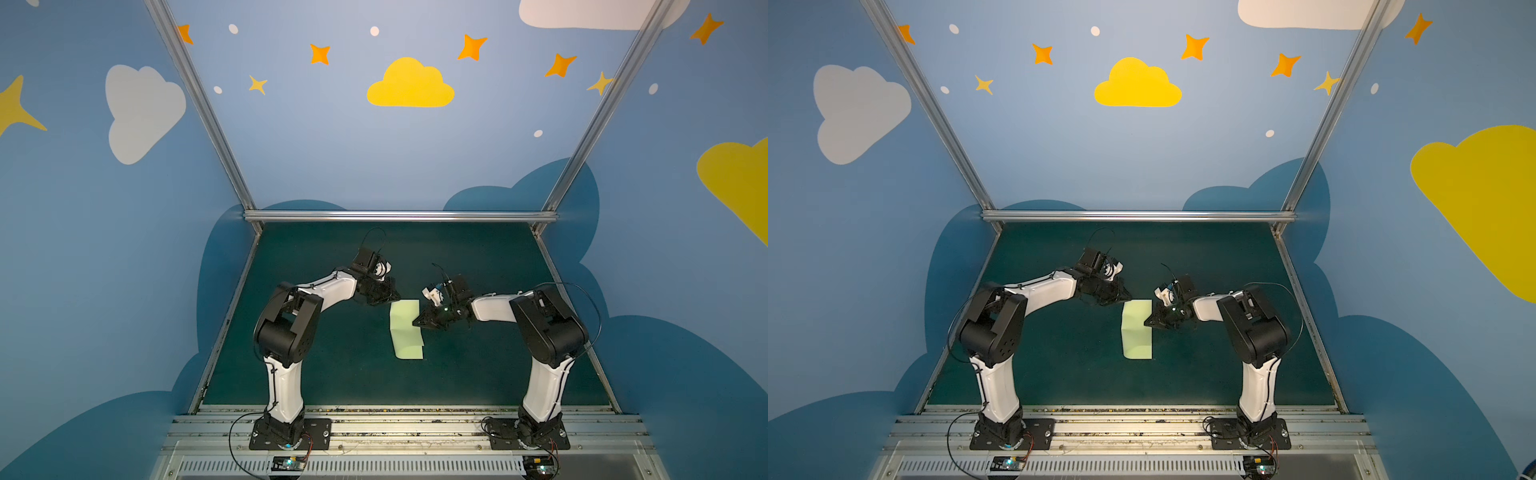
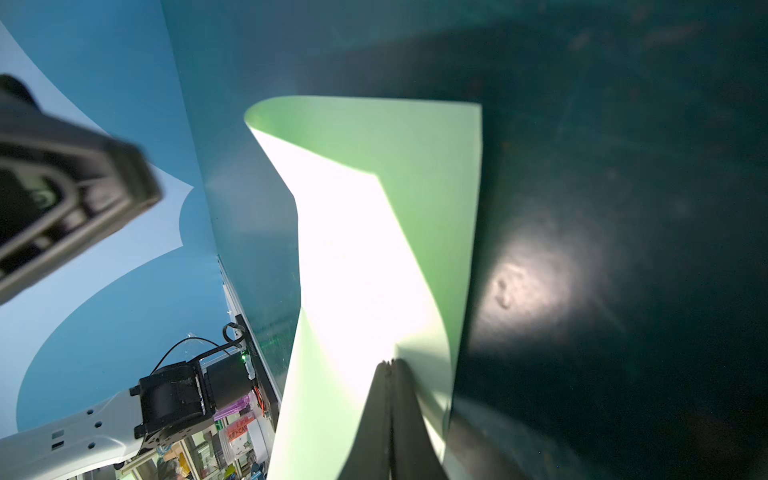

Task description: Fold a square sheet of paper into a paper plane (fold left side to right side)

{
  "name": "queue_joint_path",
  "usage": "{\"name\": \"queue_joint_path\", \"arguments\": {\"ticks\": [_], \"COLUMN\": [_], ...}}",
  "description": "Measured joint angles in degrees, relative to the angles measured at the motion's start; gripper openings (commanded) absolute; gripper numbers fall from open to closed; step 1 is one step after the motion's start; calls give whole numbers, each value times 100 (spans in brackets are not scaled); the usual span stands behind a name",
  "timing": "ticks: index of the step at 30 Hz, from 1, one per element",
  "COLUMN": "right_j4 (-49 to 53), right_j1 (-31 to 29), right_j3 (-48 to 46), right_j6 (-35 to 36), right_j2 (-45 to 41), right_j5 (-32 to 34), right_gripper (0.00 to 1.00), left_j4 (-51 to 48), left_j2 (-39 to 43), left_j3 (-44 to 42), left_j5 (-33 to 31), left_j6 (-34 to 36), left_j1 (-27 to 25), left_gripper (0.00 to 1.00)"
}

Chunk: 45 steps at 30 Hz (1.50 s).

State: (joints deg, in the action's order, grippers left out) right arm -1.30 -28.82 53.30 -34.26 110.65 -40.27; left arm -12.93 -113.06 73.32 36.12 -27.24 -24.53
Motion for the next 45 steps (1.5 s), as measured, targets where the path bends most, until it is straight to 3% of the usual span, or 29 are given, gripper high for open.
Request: {"name": "queue_joint_path", "arguments": {"ticks": [14, 21, 27, 31, 37, 45], "right_j4": [-35, -92, -129, -138, -173, -201], "right_j1": [2, 2, 9, 28, 63, 68], "right_j3": [-31, -70, -87, -87, -87, -98], "right_j6": [2, 2, 2, 2, 2, 2], "right_j2": [-9, -26, -15, 13, 59, 61], "right_j5": [4, 13, 9, -39, -155, -166], "right_gripper": [0, 0, 0, 0, 0, 0], "left_j4": [4, -146, -116, 280, 662, 1115], "left_j2": [-437, 389, 1746, 2238, 2243, 2017], "left_j3": [-210, -960, -1672, -2277, -2905, -3091], "left_j5": [-37, -214, -302, -372, -568, -730], "left_j6": [81, 192, 52, -321, -782, -964], "left_j1": [424, 544, -136, -721, -1147, -1239], "left_gripper": [4, 4, 4, 4, 4, 4]}}
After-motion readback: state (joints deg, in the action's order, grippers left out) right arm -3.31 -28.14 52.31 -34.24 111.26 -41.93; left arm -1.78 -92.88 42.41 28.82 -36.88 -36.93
